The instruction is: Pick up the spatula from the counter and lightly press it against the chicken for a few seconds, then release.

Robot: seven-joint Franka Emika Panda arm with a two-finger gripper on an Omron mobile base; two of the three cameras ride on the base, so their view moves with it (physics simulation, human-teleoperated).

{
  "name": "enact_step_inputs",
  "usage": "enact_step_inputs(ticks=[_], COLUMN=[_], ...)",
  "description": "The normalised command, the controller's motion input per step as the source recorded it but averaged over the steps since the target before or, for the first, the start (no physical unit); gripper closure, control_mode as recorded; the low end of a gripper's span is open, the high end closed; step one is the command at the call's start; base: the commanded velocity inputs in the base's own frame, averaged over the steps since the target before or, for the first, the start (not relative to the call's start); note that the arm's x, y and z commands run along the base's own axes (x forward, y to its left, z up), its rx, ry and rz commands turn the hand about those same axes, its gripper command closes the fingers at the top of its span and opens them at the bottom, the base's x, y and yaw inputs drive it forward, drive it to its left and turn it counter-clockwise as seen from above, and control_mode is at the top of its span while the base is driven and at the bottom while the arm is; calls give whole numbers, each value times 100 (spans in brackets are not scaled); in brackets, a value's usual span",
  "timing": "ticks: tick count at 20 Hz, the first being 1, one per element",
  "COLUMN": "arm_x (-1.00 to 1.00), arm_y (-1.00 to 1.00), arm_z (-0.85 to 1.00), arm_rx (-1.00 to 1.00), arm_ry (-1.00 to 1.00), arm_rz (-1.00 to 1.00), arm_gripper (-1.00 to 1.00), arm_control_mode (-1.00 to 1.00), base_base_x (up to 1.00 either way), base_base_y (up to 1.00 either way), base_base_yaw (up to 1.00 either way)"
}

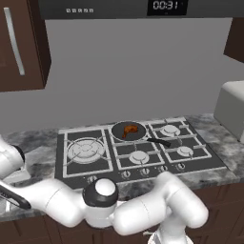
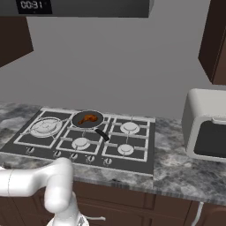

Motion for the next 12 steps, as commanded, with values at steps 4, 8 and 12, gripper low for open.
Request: enact_step_inputs(ticks=[4, 8, 12], arm_x=[-19, -22, -36], arm_y=[-70, -88, -86], arm_z=[30, 22, 57], arm_rx=[0, 3, 6], arm_ry=[-2, -4, -11], arm_rz=[0, 5, 9], arm_gripper=[100, 100, 100], arm_control_mode=[-100, -100, -100], base_base_x=[0, 0, 0], base_base_y=[0, 0, 0], base_base_yaw=[0, 0, 0])
